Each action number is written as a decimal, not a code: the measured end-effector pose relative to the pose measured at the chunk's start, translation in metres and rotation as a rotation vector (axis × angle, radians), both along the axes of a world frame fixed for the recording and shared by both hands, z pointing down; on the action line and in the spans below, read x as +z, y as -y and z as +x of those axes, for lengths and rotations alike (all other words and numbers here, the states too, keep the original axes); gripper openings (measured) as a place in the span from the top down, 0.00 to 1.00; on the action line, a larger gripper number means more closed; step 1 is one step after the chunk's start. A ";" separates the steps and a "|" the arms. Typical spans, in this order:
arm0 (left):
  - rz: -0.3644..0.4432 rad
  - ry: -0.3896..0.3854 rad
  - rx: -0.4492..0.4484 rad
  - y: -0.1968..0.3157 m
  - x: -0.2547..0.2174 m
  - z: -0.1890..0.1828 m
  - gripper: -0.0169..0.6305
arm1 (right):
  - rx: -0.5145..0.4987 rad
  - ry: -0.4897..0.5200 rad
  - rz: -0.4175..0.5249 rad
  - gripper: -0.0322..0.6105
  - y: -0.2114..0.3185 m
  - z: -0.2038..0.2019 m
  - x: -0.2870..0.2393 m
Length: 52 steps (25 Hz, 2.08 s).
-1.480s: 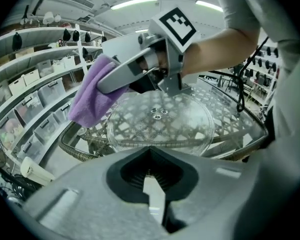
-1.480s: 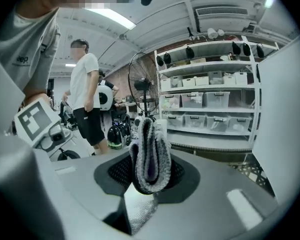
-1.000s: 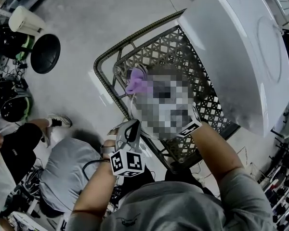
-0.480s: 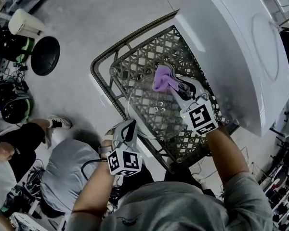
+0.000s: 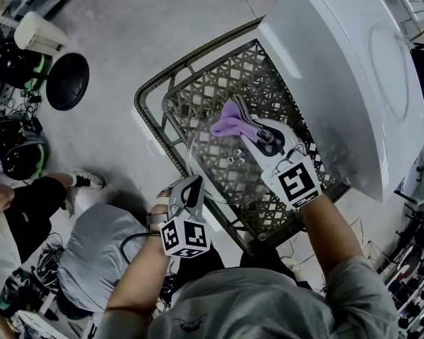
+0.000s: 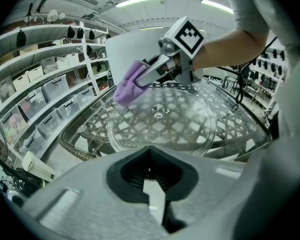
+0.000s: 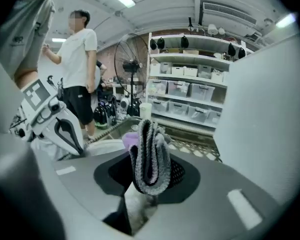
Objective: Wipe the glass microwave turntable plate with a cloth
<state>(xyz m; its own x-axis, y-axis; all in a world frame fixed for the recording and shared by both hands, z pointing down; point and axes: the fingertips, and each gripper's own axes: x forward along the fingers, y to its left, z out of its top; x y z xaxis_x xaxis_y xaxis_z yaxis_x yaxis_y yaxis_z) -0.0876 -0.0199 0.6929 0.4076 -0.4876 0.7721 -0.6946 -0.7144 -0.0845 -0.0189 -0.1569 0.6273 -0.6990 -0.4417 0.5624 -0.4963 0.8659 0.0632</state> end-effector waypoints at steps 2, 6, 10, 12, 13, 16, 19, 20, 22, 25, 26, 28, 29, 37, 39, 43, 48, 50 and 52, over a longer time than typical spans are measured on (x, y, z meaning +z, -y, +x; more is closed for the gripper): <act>0.002 0.002 0.000 0.001 0.001 0.000 0.98 | -0.087 0.064 -0.017 0.77 -0.018 -0.034 -0.007; 0.004 0.006 -0.001 0.001 0.001 0.001 0.98 | -0.254 0.070 -0.030 0.77 -0.054 -0.093 -0.009; 0.011 0.006 -0.005 0.000 -0.001 0.001 0.98 | -0.314 0.030 -0.011 0.77 -0.068 -0.117 0.010; 0.010 0.005 -0.006 -0.001 -0.001 0.000 0.98 | -0.310 0.006 -0.019 0.77 -0.068 -0.117 0.020; 0.009 0.004 -0.007 -0.001 -0.001 0.000 0.98 | -0.305 -0.004 -0.025 0.77 -0.066 -0.114 0.024; 0.007 0.001 -0.008 0.000 -0.001 0.000 0.98 | -0.288 -0.030 -0.033 0.77 -0.061 -0.102 0.031; 0.007 0.001 -0.011 0.001 0.000 0.000 0.98 | -0.271 -0.055 -0.036 0.77 -0.056 -0.084 0.034; 0.006 0.002 -0.012 0.001 0.000 0.000 0.98 | -0.261 -0.062 -0.037 0.77 -0.054 -0.077 0.035; 0.003 0.004 -0.011 0.001 0.000 0.000 0.98 | -0.235 -0.080 -0.038 0.77 -0.050 -0.059 0.034; 0.000 0.007 -0.012 0.000 -0.001 0.000 0.98 | -0.192 -0.111 -0.039 0.77 -0.046 -0.026 0.031; -0.002 0.008 -0.013 0.000 -0.001 -0.001 0.98 | -0.177 -0.123 -0.038 0.77 -0.045 -0.015 0.031; -0.005 0.010 -0.016 0.000 -0.001 -0.001 0.98 | -0.143 -0.150 -0.034 0.77 -0.042 0.010 0.030; -0.006 0.011 -0.018 0.000 -0.001 -0.001 0.98 | -0.126 -0.164 -0.033 0.77 -0.040 0.022 0.030; -0.010 0.017 -0.022 0.000 0.000 -0.001 0.98 | 0.029 -0.231 -0.049 0.77 -0.034 0.092 0.030; -0.010 0.017 -0.022 0.000 0.000 0.000 0.98 | 0.051 -0.242 -0.047 0.77 -0.034 0.098 0.029; -0.007 0.018 -0.023 0.001 0.001 0.000 0.98 | 0.072 -0.220 -0.056 0.77 -0.033 0.092 0.025; 0.002 0.012 -0.028 0.001 -0.001 0.000 0.98 | -0.069 -0.032 -0.097 0.77 -0.055 0.015 0.003; 0.003 0.012 -0.028 0.001 -0.001 0.000 0.98 | -0.154 0.027 -0.121 0.77 -0.069 -0.028 0.001; 0.006 0.009 -0.028 0.001 0.000 0.000 0.98 | -0.213 0.064 -0.147 0.77 -0.080 -0.064 0.003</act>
